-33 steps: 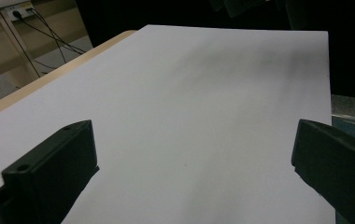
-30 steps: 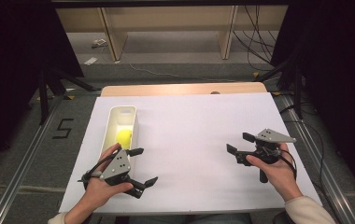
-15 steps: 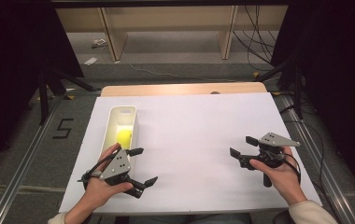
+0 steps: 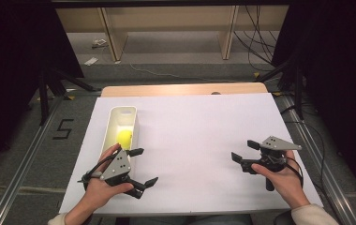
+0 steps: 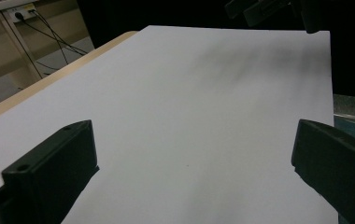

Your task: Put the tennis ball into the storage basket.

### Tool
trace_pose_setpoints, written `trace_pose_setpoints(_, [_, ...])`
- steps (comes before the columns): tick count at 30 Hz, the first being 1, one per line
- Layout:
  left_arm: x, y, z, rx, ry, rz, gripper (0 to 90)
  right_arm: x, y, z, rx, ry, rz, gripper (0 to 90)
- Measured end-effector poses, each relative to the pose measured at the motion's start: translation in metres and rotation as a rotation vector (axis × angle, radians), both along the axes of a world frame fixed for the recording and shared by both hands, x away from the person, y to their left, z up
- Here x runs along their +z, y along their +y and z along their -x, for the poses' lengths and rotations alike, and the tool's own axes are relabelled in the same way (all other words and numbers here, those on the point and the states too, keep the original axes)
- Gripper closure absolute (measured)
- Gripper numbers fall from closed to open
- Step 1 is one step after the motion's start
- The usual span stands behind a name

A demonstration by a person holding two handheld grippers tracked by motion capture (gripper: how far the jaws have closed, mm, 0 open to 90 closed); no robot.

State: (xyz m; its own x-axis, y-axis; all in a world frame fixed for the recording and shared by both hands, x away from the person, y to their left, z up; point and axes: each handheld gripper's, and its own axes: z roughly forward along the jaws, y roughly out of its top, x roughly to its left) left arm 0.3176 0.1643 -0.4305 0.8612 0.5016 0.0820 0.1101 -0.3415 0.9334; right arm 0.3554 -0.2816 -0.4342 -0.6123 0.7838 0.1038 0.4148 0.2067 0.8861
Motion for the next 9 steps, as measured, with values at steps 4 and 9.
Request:
trace_pose_setpoints(4, [-0.0002, -0.0001, -0.0005, 0.002, 0.000, 0.000, 0.0, -0.0004, -0.0011, 0.0002, 0.000, 0.004, 0.002, 16.0])
trace_pose_setpoints(9, [-0.0001, -0.0004, -0.0008, 0.004, 0.002, 0.004, 0.0, -0.0014, -0.0011, -0.0004, 0.001, 0.008, 0.000, 16.0])
